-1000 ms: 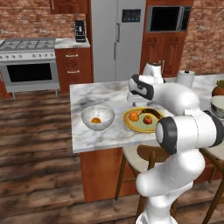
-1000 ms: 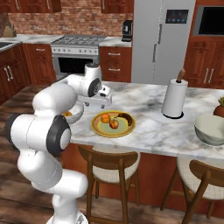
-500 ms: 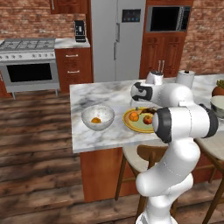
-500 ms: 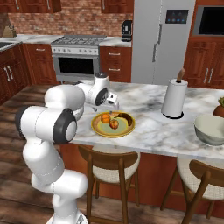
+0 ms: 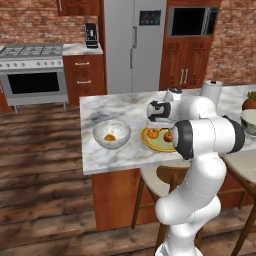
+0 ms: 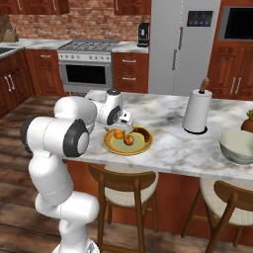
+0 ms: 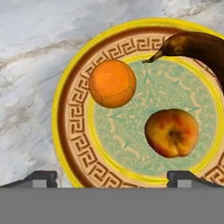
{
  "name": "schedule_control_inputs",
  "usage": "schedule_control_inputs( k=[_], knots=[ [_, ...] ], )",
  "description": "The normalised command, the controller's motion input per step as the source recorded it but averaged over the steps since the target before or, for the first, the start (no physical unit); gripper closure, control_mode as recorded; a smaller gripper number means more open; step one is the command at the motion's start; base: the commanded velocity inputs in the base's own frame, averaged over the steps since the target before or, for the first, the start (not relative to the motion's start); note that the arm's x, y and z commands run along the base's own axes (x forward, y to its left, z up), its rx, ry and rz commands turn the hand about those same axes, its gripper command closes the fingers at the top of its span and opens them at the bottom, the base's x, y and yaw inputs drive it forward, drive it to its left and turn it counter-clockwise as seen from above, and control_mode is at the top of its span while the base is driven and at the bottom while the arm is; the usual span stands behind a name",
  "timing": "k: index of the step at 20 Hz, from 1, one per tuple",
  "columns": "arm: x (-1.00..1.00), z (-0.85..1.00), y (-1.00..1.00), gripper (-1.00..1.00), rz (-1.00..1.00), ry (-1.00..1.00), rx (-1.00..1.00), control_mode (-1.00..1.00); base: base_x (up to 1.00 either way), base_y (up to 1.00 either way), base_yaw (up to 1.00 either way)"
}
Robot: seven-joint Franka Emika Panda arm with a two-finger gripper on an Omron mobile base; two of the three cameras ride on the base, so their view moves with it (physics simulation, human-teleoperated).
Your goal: Take the fruits from the plate on the dining counter and place two fruits in each bowl.
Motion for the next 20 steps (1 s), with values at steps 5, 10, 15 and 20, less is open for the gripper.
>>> schedule_control_inputs(
  k=[5,10,15,20],
  knots=[
    [0.13,-0.08,0.05,-1.0,0.0,0.0,0.0,-1.0,0.0,0.0,0.0],
    [0.29,-0.02,0.01,-1.0,0.0,0.0,0.0,-1.0,0.0,0.0,0.0],
    [0.31,-0.11,0.06,-1.0,0.0,0.04,0.0,-1.0,0.0,0.0,0.0],
    [0.08,-0.28,0.0,-1.0,0.0,0.03,0.0,-1.0,0.0,0.0,0.0]
  ],
)
